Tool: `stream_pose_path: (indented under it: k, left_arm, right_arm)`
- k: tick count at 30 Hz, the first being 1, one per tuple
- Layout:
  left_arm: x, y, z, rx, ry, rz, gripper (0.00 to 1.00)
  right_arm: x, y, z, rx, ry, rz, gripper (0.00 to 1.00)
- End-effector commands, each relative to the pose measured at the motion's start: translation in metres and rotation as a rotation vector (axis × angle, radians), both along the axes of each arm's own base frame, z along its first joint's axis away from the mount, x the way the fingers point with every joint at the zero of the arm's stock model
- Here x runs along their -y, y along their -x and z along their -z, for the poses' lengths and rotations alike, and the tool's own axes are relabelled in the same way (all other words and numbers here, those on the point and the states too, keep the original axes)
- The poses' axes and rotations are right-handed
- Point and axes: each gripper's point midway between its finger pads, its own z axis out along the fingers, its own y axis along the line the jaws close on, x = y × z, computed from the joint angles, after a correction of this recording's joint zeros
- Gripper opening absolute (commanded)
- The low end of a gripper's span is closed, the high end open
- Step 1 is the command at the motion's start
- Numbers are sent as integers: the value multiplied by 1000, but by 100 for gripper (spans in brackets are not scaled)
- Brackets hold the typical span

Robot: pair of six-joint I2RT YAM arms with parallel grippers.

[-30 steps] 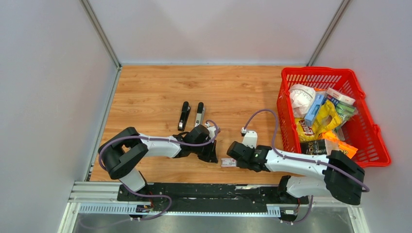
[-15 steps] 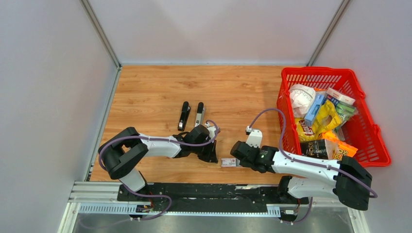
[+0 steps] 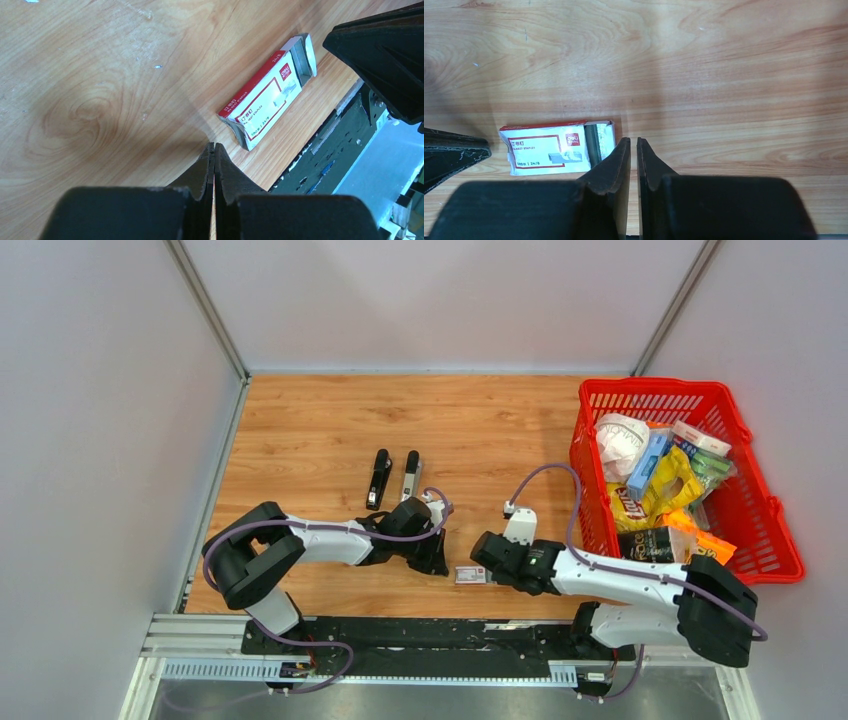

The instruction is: Unload the staples from the stapler

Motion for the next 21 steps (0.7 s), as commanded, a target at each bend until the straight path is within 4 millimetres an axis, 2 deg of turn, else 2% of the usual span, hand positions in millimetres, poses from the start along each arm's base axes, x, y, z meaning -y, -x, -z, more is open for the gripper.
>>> stream_pose_path:
  k: [1,14,21]
  left_arm:
    - [-1,1,1,8,-18,-1,0]
    - [-2,2,2,8,-20,-2,0]
    - [-1,1,2,6,-18,0,0]
  right_arm:
    - [-12,-9,-5,39,-40,10,12]
    - [-25,-7,2,12,-65,-16,10]
    - [-25,-7,3,8,-64,-19,10]
